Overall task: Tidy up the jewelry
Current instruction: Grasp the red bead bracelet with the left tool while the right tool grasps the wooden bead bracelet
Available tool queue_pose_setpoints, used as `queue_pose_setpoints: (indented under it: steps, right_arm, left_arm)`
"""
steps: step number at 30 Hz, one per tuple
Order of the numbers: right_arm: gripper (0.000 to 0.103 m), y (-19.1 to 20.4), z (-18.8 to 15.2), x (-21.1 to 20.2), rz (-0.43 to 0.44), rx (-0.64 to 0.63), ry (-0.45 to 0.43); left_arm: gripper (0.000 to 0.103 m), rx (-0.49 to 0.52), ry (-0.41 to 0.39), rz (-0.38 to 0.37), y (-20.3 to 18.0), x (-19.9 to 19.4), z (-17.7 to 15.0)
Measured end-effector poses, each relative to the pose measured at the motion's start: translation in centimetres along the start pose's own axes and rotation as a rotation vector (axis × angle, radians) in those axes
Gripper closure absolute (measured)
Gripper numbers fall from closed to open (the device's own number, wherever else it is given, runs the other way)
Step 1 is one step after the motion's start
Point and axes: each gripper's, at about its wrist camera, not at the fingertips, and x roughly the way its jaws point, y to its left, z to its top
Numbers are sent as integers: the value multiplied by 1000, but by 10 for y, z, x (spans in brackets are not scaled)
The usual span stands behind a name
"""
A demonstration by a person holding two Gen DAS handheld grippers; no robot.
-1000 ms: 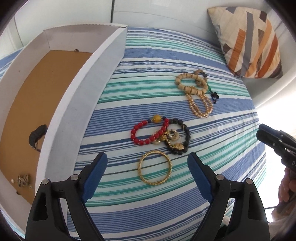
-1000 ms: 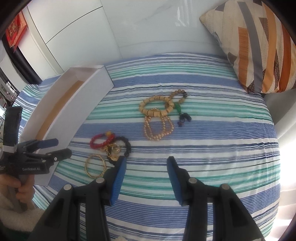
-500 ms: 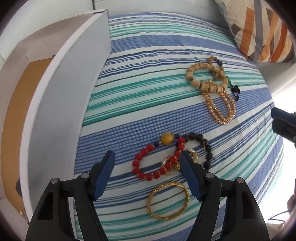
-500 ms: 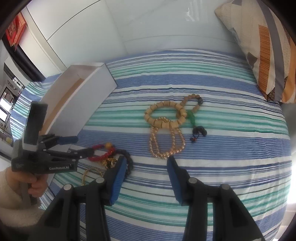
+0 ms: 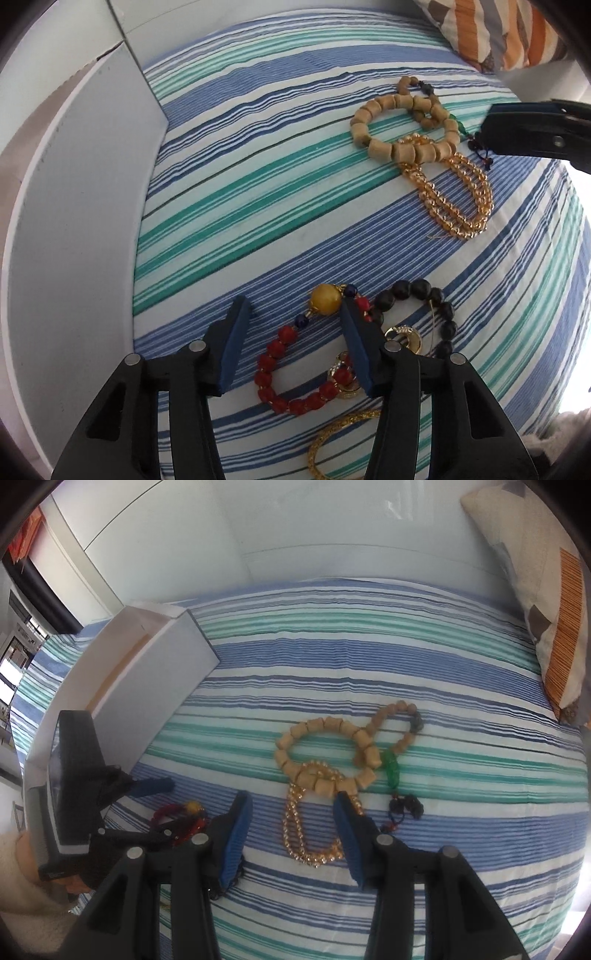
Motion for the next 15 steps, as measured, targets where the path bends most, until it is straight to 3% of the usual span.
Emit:
queue_pose_setpoints:
  steps: [1, 2, 5, 11, 13, 14, 15]
  right_arm:
    - [57, 2, 3, 8, 11, -18, 13]
    - [57, 4, 6, 18, 21, -36, 29]
    - [57, 8, 17, 45, 28, -74, 67]
    - [59, 29, 30, 89, -50, -211, 106]
    - [81, 38, 30, 96, -137, -271, 124]
    - [88, 40, 30, 96, -145, -276, 127]
    - [88, 39, 31, 93, -130, -252, 135]
  left_arm:
    - [70, 5, -5, 2, 0, -1, 0]
    - [85, -3, -4, -9, 2, -2, 1]
    - [87, -95, 5, -74, 16, -4, 1]
    - [88, -275, -29, -155, 49, -35, -13]
    - [88, -321, -49, -180, 56, -53, -19]
    - [88, -343, -58, -194, 59, -62, -22]
    - [88, -365, -66, -207, 62, -72, -25]
